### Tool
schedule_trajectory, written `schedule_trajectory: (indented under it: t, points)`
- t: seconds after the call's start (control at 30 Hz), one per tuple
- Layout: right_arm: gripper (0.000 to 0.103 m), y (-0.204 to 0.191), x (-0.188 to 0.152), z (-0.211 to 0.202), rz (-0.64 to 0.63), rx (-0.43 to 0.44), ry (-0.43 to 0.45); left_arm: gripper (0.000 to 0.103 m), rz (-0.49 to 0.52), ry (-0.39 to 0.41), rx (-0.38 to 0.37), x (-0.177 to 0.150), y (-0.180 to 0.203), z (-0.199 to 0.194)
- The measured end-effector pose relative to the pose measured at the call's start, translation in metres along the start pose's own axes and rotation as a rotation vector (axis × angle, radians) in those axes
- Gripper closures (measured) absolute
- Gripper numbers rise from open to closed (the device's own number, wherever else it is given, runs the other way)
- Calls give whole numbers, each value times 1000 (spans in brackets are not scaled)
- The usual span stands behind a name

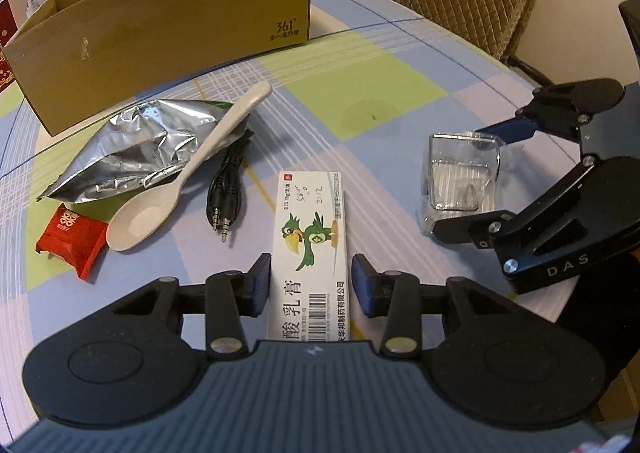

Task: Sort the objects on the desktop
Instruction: 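Lift the cream box and clear tray off the table with both grippers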

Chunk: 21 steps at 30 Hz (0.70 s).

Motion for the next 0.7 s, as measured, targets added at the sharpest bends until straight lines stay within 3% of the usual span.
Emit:
schedule_trajectory:
  t: [0.2,0.27,0.37,0.7]
  points:
    - [21,-2,2,3,-19,8,26,67,-12,11,4,-2,1,2]
    - [32,-4,1,5,-18,14,26,70,-14,13,5,-2,1,2]
    - [38,-2,3,2,5,3,39,70,-21,11,5,-2,0,2]
    - [39,9,9,-26,73,-49,72,70,-47,21,8,-1,8,-16]
Point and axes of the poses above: each gripper's, at about its wrist camera, not at the fingertips, and z roughly the way its jaws point, y to its right, x to its top, the point moved 6 cm from there along z, roughly the way its jaws point
